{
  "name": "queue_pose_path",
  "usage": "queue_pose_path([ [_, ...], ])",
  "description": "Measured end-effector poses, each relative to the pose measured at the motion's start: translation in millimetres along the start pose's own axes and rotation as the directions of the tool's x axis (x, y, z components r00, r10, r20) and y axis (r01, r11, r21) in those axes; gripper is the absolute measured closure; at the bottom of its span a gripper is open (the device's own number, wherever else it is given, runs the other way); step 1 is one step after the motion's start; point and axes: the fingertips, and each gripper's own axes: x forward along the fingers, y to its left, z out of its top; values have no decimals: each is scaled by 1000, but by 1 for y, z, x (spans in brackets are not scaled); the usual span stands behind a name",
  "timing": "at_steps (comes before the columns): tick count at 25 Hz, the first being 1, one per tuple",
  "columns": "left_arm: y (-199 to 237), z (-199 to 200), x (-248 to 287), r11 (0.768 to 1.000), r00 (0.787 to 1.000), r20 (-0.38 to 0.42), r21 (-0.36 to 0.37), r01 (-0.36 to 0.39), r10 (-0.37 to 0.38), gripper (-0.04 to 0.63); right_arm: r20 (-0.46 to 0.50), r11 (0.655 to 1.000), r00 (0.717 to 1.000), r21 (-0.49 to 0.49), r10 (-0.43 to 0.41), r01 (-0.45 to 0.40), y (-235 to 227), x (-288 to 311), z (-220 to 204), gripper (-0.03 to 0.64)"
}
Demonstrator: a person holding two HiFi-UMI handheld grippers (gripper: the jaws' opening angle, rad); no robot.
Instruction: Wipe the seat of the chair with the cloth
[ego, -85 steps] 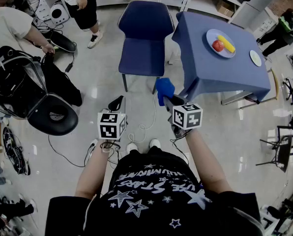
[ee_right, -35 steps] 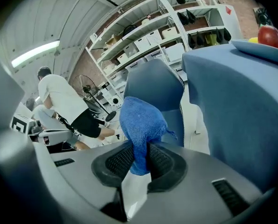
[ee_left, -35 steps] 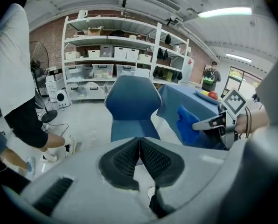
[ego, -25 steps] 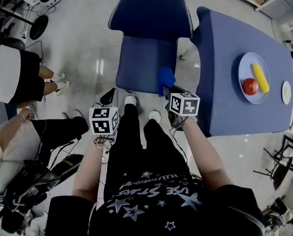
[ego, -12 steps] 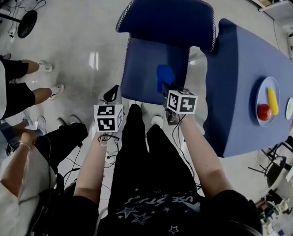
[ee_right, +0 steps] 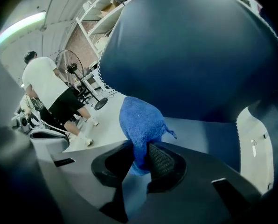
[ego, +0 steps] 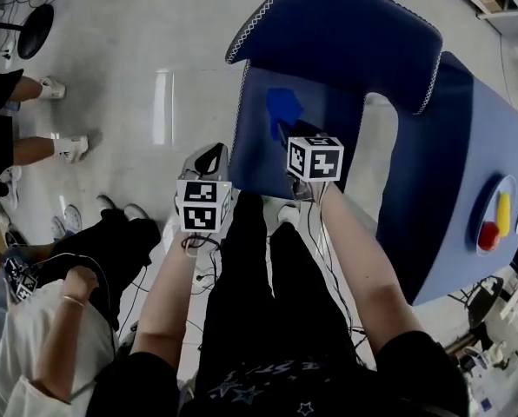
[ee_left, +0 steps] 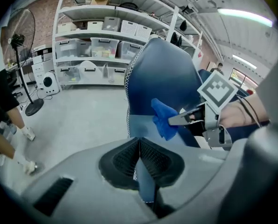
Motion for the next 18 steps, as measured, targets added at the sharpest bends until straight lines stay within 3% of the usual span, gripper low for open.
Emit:
queue_pose_path([
  [11, 31, 1, 41, 999, 999, -44, -27, 22, -23, 575, -96, 997, 995, -65, 30, -37, 15, 100, 21, 540],
  [18, 32, -2, 56, 999, 996, -78, 9, 43, -42, 575, -146, 995, 989, -94, 7, -21, 6, 121, 16, 540],
])
